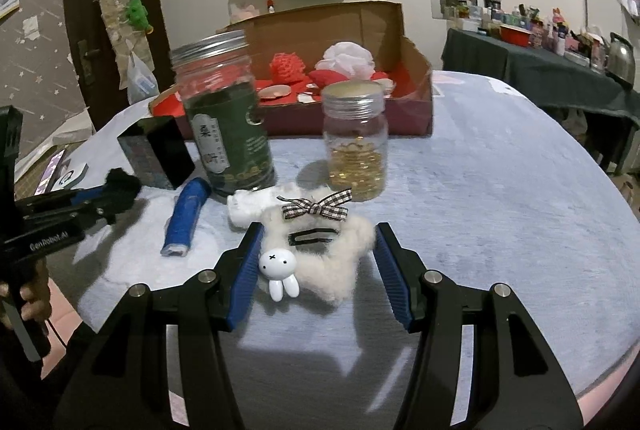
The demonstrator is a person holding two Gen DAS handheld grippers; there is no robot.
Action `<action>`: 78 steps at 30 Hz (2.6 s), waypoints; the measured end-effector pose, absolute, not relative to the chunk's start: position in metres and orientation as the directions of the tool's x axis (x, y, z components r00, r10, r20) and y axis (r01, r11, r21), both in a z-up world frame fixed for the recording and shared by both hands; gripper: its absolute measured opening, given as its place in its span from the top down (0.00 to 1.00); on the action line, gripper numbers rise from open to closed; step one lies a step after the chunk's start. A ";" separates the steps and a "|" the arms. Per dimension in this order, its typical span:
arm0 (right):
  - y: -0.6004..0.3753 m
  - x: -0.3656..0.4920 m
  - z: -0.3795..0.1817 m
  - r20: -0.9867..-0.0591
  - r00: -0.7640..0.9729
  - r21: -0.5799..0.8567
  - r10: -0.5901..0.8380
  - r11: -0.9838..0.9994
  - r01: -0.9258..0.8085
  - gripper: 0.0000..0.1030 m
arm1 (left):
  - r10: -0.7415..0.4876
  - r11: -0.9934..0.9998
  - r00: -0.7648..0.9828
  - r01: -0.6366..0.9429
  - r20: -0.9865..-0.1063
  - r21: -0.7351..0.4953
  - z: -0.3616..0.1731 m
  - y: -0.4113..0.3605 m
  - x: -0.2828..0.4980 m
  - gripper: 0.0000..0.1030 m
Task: Organize soft objects
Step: 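Carry the pom-pom and bunny toward the red-lined box with both tools, then lower the black pom-pom and white bunny into the box and open both tools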
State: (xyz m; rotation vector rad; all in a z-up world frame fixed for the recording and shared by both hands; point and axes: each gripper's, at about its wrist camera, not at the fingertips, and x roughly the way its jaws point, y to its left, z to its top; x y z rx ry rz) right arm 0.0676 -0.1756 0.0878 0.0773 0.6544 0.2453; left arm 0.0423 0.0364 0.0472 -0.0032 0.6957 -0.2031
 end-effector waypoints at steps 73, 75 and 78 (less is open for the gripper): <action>-0.147 0.306 0.131 -0.854 0.488 -0.035 0.183 0.914 -0.404 0.48 | -0.151 0.924 0.483 0.380 -0.862 0.051 0.076 0.016 0.259 0.72; -0.144 0.311 0.122 -0.870 0.471 -0.060 0.147 0.916 -0.397 0.48 | -0.136 0.927 0.472 0.371 -0.871 0.056 0.072 0.015 0.263 0.72; -0.140 0.318 0.111 -0.889 0.445 -0.078 0.112 0.919 -0.387 0.48 | -0.098 0.929 0.469 0.360 -0.878 0.089 0.068 0.014 0.270 0.72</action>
